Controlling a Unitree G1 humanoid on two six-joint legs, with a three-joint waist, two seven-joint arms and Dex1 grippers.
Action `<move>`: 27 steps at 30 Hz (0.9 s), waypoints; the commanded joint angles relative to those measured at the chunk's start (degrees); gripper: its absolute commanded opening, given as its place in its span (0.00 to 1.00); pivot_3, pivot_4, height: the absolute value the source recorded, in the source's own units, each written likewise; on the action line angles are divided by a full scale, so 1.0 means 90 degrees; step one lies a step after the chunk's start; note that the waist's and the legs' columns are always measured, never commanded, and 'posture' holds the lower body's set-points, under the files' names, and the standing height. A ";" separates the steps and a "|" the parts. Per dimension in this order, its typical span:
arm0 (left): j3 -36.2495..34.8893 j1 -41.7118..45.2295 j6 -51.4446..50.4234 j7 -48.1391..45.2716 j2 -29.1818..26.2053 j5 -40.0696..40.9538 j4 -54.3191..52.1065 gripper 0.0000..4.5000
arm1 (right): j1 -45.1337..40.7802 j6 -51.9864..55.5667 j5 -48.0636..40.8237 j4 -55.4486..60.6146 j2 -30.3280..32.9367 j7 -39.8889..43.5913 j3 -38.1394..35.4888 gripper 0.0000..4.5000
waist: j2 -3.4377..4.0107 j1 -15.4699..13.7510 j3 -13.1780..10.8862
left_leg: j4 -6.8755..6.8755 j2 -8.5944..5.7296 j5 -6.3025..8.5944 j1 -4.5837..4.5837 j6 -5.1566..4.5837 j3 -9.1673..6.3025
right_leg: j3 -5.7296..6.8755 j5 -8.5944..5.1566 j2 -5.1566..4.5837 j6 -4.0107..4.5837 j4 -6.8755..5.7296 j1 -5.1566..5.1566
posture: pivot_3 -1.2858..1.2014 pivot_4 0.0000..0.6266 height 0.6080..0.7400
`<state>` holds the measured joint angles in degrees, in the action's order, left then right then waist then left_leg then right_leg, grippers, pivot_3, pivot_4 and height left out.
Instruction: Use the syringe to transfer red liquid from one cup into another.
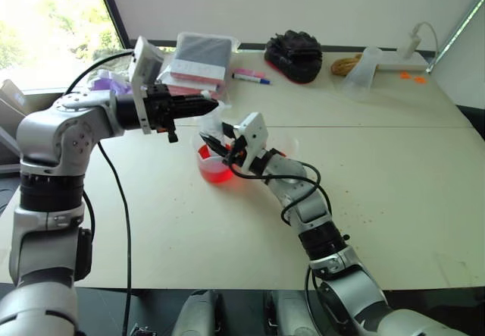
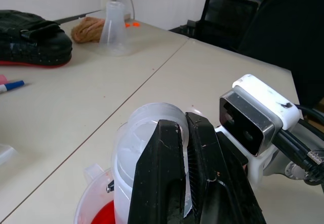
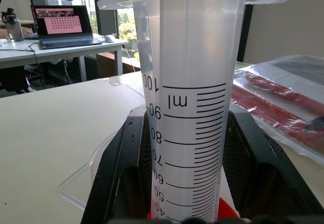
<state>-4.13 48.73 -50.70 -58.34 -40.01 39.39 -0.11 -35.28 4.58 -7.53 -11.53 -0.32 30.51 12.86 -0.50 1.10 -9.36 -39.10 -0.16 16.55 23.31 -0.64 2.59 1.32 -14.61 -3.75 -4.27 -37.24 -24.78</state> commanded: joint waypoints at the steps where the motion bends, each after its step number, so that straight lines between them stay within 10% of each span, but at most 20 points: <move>1: -0.0014 -0.0050 -0.0067 -0.0038 0.0031 0.0133 -0.0238 0.01 | -0.0058 -0.0063 0.0012 0.0338 -0.0053 0.0002 0.0040 0.29 | 0.0000 0.0000 0.0000 | 0.0000 0.0000 0.0000 0.0000 0.0000 0.0000 | 0.0000 0.0000 0.0000 0.0000 0.0000 0.0000 | 0.52 0.24 1.00; 27: -0.0583 0.0826 -0.0315 0.0423 0.0184 0.0530 -0.0224 0.01 | 0.0275 0.0134 -0.0089 0.0411 -0.0180 0.0169 0.0245 0.29 | 0.0000 -0.0003 0.0000 | -0.0001 0.0000 -0.0001 0.0000 0.0003 0.0000 | 0.0000 0.0000 -0.0001 0.0000 0.0000 0.0000 | 0.52 0.24 1.00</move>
<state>-6.04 52.00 -55.45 -54.82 -38.22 41.97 -0.12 -33.72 5.03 -8.67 -8.27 -1.04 30.62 12.20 -0.50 1.07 -9.36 -39.10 -0.16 16.53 23.31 -0.62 2.59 1.32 -14.61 -3.76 -4.28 -37.24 -24.78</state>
